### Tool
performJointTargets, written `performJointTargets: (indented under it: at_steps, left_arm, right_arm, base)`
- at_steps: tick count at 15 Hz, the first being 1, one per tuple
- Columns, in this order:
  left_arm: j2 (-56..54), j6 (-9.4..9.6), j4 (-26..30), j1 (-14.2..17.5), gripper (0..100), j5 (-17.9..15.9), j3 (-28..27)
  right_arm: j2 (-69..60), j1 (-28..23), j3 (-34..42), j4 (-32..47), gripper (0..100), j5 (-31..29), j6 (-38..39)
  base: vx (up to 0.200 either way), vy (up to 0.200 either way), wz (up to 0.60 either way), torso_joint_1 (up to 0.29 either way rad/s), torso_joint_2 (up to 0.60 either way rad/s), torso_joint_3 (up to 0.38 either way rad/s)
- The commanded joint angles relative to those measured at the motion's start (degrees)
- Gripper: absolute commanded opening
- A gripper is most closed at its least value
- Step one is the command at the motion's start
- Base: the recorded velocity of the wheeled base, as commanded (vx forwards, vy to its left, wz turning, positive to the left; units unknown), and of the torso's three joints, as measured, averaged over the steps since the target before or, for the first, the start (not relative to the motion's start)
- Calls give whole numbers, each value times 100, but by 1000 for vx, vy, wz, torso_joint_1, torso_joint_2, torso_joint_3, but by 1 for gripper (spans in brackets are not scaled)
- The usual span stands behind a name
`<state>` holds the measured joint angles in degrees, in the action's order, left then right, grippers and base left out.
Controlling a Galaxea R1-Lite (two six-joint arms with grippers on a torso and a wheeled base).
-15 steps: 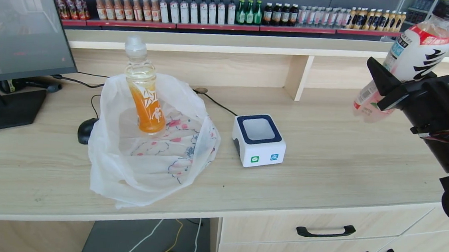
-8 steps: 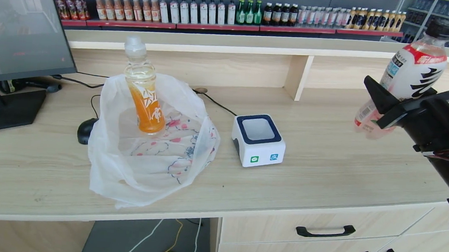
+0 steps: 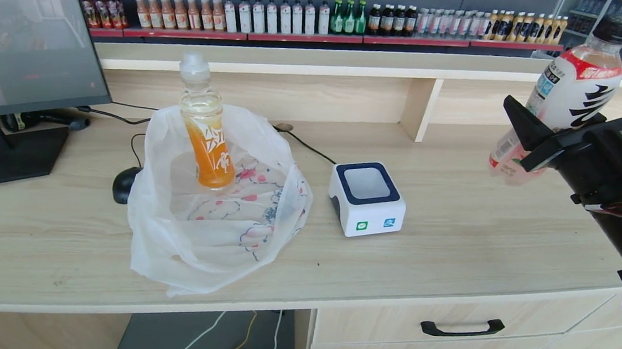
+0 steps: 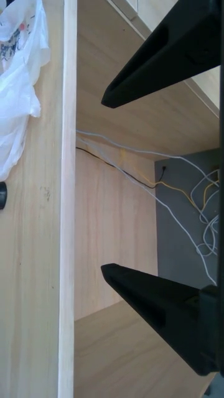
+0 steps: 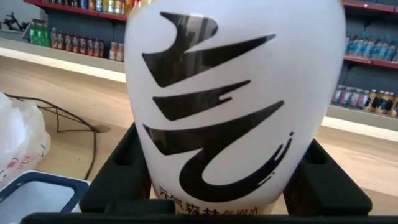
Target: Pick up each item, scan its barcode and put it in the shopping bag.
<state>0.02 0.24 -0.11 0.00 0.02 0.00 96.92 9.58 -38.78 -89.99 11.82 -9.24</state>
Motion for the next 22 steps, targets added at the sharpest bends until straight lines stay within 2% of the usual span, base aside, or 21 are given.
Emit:
performJointTargets:
  at_steps: [1, 14, 22]
  left_arm:
    - [-2, -7, 2, 9, 100, 6, 0]
    - [-2, -7, -7, 9, 100, 6, 0]
    - [-2, 20, 2, 0, 100, -2, 0]
  right_arm:
    - [126, 35, -68, -1, 0, 13, 1]
    - [91, -106, -77, -1, 0, 4, -69]
    - [-182, -97, 99, -1, 0, 13, -52]
  base:
    - [0, 200, 0, 27, 7, -7]
    - [0, 200, 0, 3, 3, 2]
    - [0, 0, 0, 0, 0, 0]
